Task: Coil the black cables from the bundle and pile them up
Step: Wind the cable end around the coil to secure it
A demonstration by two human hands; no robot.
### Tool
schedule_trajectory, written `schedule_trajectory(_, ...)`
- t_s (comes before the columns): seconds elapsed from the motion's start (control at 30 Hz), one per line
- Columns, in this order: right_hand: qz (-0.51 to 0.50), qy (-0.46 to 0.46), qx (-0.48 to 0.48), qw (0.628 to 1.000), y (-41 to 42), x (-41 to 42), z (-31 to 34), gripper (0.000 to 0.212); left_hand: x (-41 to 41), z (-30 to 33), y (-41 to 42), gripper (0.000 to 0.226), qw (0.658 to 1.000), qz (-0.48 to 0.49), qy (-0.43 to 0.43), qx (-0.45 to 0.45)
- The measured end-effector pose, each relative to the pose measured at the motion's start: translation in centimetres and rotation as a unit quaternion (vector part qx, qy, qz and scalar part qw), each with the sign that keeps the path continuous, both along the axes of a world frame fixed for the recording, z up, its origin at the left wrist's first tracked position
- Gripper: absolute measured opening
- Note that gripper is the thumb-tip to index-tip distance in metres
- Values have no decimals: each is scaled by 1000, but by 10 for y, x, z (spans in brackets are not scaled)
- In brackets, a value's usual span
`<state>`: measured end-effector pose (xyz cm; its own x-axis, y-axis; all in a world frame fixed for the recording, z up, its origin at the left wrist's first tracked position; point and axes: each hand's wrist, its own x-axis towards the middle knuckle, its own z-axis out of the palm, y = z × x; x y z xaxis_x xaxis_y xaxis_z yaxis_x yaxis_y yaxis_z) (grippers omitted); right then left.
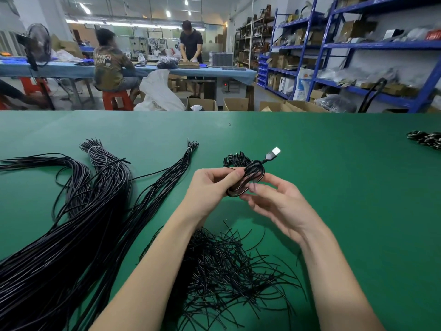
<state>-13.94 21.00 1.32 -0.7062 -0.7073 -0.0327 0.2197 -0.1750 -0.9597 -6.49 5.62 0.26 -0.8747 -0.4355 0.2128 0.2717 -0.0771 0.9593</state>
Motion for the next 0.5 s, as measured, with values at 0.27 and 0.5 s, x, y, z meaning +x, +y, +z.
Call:
schedule_trajectory(0.27,-26,-37,-7,999,-3,0,6,18,-1,2,-1,10,995,70,32,-59)
schedule_trajectory(0.5,-90,-93,-64,989,-4,2,4,15,-1,0,2,10,998,49,18,-33)
